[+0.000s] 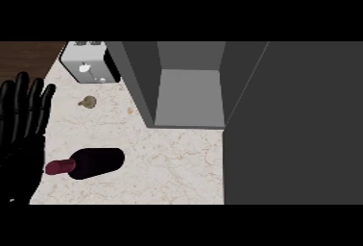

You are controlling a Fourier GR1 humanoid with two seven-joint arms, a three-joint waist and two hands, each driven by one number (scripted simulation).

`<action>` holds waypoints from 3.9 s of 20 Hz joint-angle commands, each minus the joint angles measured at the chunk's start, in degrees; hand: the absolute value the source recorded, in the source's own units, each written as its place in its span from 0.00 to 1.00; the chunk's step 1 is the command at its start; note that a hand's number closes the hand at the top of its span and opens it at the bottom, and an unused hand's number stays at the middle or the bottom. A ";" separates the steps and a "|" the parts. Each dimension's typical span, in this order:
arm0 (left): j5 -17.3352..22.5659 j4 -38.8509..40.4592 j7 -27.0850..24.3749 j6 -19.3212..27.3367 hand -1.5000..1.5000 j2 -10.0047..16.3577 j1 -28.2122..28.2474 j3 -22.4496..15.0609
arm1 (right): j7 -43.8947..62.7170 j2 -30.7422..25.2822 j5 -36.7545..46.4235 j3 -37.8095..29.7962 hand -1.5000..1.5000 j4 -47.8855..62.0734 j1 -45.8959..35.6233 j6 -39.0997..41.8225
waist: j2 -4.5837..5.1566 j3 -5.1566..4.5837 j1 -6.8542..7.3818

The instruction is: Pick up the wine, place it into the cabinet and close the cabinet

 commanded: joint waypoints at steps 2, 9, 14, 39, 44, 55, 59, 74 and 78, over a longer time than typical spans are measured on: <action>7.15 -6.60 -6.99 -9.35 0.00 2.40 7.80 -1.65 | -0.80 -1.25 -3.73 -2.01 0.00 -3.15 3.75 2.66 | 2.10 0.77 -0.56; 20.04 -2.66 -14.63 -30.01 0.00 7.40 20.31 -14.00 | 5.31 -0.50 -8.41 6.68 0.00 -6.24 8.99 7.99 | 1.83 0.52 -0.63; 25.51 -10.05 -20.34 -40.16 0.00 15.31 34.17 -9.47 | 12.72 -1.66 -11.16 6.97 0.00 -14.58 11.33 7.56 | 2.04 0.70 0.22; 35.01 -16.86 -29.39 -45.94 0.00 19.16 51.83 6.30 | 30.67 -1.38 -7.47 9.79 0.00 -23.15 1.34 0.46 | 2.36 0.73 -0.47; 39.43 -16.82 -27.80 -43.48 0.00 20.57 51.19 9.16 | 29.52 -1.64 -9.32 7.94 0.00 -23.17 1.84 1.14 | 2.40 0.83 -0.78; 47.41 -5.89 -20.34 -38.91 0.00 23.28 39.47 13.17 | 36.56 -2.59 -9.31 9.40 0.00 -32.01 2.56 0.34 | 2.41 0.79 -1.70; 50.54 -2.43 -16.03 -41.12 0.00 24.62 37.11 15.47 | 33.94 -2.24 -9.97 6.26 0.00 -26.30 -0.12 1.19 | 2.48 0.82 -1.06; 39.51 17.86 -12.26 -45.54 0.00 19.38 21.05 11.89 | 40.45 -2.52 -13.32 3.88 0.00 -30.86 -2.91 1.89 | 2.44 0.78 -1.37; 33.25 22.19 -14.76 -47.21 0.00 14.80 17.74 11.26 | 38.23 -0.06 -7.18 8.55 0.00 -29.42 -1.49 1.39 | 2.43 0.78 -1.13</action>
